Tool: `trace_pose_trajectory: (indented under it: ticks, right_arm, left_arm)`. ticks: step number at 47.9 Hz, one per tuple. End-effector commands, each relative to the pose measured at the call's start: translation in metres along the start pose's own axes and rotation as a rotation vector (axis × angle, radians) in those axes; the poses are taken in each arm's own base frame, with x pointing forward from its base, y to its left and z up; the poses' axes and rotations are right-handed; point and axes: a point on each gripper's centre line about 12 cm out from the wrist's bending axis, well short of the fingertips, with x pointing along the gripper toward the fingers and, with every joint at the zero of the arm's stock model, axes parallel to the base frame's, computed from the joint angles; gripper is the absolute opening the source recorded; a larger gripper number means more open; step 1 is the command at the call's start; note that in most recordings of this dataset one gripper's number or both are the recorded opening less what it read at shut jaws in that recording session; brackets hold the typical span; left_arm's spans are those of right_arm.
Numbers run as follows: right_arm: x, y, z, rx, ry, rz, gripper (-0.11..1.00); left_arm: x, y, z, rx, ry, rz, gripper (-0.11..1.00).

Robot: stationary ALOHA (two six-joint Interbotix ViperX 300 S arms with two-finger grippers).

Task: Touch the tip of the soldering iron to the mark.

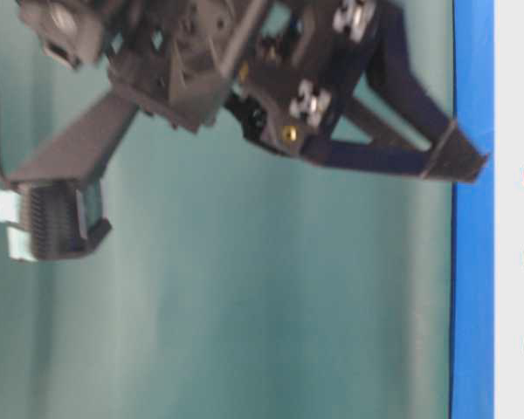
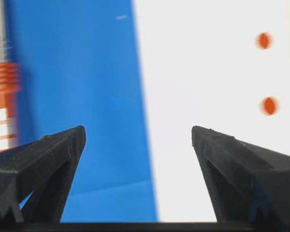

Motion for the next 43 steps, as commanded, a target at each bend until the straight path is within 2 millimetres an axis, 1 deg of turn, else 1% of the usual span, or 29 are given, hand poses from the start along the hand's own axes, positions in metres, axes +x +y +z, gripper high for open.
trace_pose_trajectory:
  ticks: [1,8,12,16,22,28,34,38,43]
  right_arm:
    - [-0.009,-0.022,0.015,0.027,-0.039,-0.015,0.88]
    - [-0.004,-0.048,0.024,0.052,-0.041,-0.054,0.88]
    - [-0.003,-0.058,0.027,0.045,-0.045,-0.065,0.88]
    - [-0.002,-0.062,0.03,0.035,-0.058,-0.062,0.88]
    - [-0.007,-0.064,0.031,0.035,-0.072,-0.058,0.88]
    - [-0.027,-0.07,0.025,0.039,-0.094,-0.053,0.86]
    - [-0.053,-0.079,0.015,0.048,-0.134,-0.04,0.85]
    - [-0.073,-0.087,0.005,0.056,-0.164,-0.032,0.85]
    - [-0.092,-0.096,-0.008,0.064,-0.197,-0.024,0.85]
  left_arm:
    - [0.002,0.0,0.004,0.0,-0.011,0.001,0.0]
    - [0.002,0.0,0.004,-0.008,-0.011,0.001,0.0]
    - [0.002,0.0,0.004,-0.014,-0.009,0.001,0.0]
    - [0.001,0.0,0.004,-0.012,-0.011,0.001,0.0]
    - [0.001,0.0,0.004,-0.015,-0.011,0.001,0.0]
    - [0.001,0.0,0.002,-0.015,-0.006,0.001,0.0]
    - [0.001,0.0,0.002,-0.018,-0.006,0.001,0.0]
    - [0.001,0.0,0.002,-0.02,-0.006,0.001,0.0]
    - [0.001,0.0,0.002,-0.021,-0.006,0.001,0.0]
